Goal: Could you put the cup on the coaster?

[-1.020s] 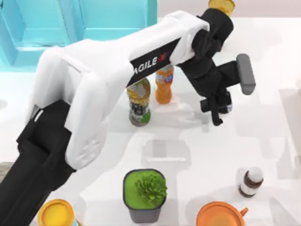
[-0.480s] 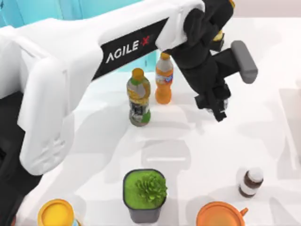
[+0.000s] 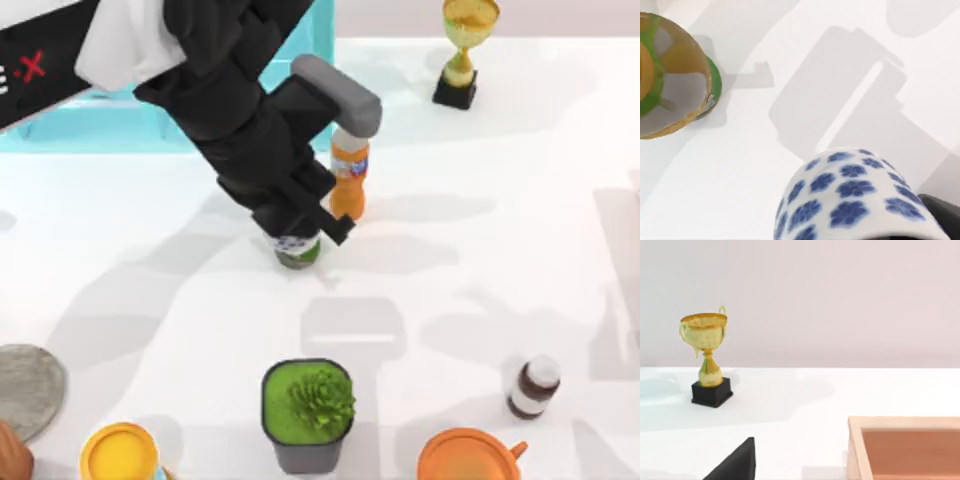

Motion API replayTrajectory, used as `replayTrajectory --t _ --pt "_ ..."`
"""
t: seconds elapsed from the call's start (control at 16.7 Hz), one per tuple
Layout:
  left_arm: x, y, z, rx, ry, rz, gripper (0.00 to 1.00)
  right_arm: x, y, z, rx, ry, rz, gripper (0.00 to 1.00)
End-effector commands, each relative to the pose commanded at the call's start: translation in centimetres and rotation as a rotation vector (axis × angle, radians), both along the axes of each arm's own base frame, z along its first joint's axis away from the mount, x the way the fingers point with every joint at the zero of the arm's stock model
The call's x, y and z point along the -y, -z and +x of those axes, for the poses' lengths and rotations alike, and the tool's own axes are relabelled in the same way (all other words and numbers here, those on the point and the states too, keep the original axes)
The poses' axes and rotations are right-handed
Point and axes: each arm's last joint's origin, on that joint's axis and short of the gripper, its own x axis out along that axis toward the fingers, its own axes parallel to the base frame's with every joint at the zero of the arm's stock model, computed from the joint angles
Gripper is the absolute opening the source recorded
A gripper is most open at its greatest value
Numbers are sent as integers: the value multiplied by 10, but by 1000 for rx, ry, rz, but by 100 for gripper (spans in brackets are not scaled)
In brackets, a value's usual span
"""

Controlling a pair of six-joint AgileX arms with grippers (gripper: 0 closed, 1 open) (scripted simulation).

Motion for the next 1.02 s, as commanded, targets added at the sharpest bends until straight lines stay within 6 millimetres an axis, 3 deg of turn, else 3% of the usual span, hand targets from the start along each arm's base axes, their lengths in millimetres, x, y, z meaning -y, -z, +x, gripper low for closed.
replayTrajectory --t 0.3,0.54,0.72,1.02 --pt "-111 18 -25 -59 -469 98 0 0 0 0 0 0 0 100" --pt "-175 42 -53 -95 -778 164 0 0 0 0 0 0 0 100" --pt "-197 53 -66 -113 -903 193 0 0 0 0 0 0 0 100" --pt "-199 55 -68 -119 -910 199 0 0 0 0 0 0 0 100"
